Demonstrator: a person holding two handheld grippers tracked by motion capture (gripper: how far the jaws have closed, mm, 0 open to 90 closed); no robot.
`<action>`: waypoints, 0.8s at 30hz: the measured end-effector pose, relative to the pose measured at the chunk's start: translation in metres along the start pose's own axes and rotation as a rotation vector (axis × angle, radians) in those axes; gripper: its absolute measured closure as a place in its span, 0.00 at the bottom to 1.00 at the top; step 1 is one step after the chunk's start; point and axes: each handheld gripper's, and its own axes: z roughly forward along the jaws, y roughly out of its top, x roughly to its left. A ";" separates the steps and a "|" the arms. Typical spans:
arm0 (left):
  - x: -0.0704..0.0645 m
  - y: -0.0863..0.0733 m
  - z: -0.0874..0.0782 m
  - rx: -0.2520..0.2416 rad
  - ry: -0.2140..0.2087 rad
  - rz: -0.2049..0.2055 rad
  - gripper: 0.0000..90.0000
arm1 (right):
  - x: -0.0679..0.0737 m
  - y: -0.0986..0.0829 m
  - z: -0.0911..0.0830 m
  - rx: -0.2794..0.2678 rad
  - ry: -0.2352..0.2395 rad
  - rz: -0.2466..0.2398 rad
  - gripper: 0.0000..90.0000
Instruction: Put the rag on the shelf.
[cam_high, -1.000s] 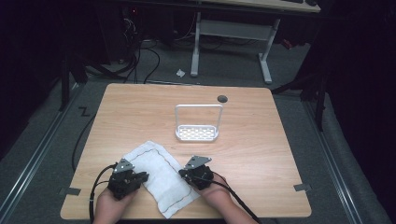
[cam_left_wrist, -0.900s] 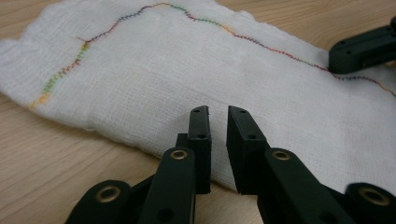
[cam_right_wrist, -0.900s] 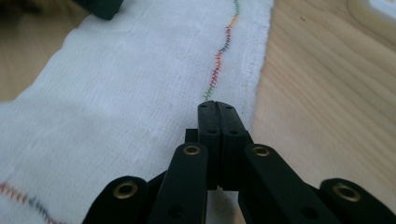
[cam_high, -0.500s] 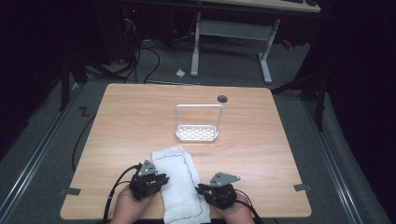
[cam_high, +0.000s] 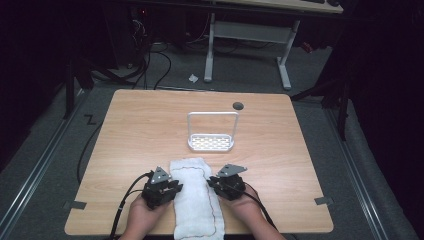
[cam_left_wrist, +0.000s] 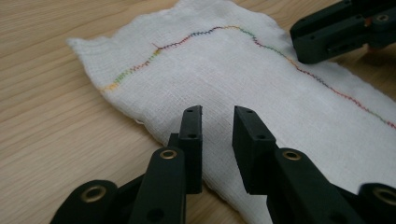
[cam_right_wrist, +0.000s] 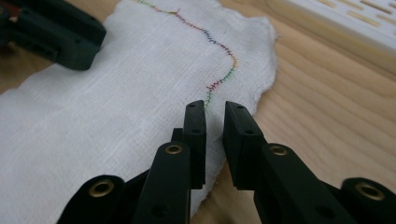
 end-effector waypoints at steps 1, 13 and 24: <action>-0.003 0.002 0.003 0.003 -0.001 0.008 0.82 | 0.000 0.000 0.000 0.000 0.000 0.000 0.88; -0.037 0.013 0.030 -0.028 -0.101 0.119 0.80 | -0.017 -0.046 -0.051 -0.013 -0.038 0.063 0.87; 0.001 0.038 0.039 -0.105 0.000 -0.025 0.66 | -0.021 -0.041 -0.045 -0.009 -0.049 0.039 0.87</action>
